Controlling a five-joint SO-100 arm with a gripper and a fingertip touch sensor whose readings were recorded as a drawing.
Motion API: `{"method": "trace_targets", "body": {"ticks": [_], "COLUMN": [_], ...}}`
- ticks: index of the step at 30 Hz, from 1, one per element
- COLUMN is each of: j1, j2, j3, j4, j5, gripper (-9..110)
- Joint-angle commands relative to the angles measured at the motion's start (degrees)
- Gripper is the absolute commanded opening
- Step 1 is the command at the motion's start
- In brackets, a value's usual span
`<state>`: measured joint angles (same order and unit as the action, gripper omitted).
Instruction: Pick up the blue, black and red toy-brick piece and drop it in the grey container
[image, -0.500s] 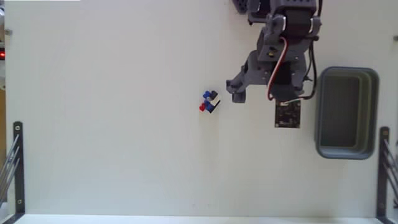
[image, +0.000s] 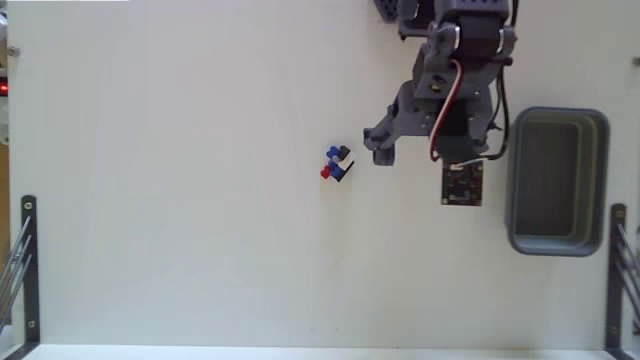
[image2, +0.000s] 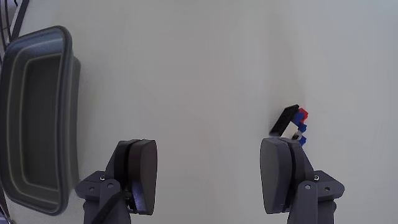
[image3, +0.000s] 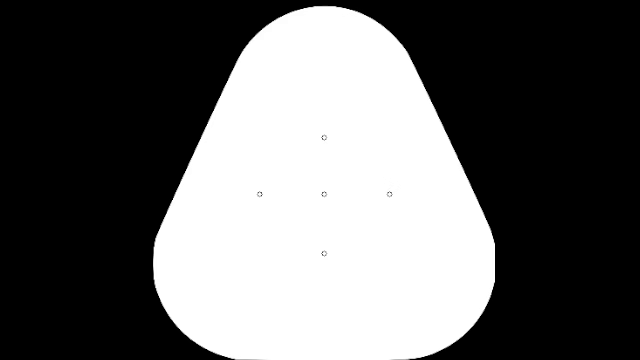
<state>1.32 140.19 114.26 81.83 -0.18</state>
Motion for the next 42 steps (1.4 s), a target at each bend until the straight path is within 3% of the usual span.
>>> {"method": "trace_targets", "body": {"ticks": [1,17,42], "j1": [3.08,14.08,21.44], "j2": [1.93,1.93,1.93], "j3": [0.30,0.30,0.30], "j4": [0.13,0.13,0.13], "j5": [0.18,0.18,0.18], "gripper": [110,110,110]}}
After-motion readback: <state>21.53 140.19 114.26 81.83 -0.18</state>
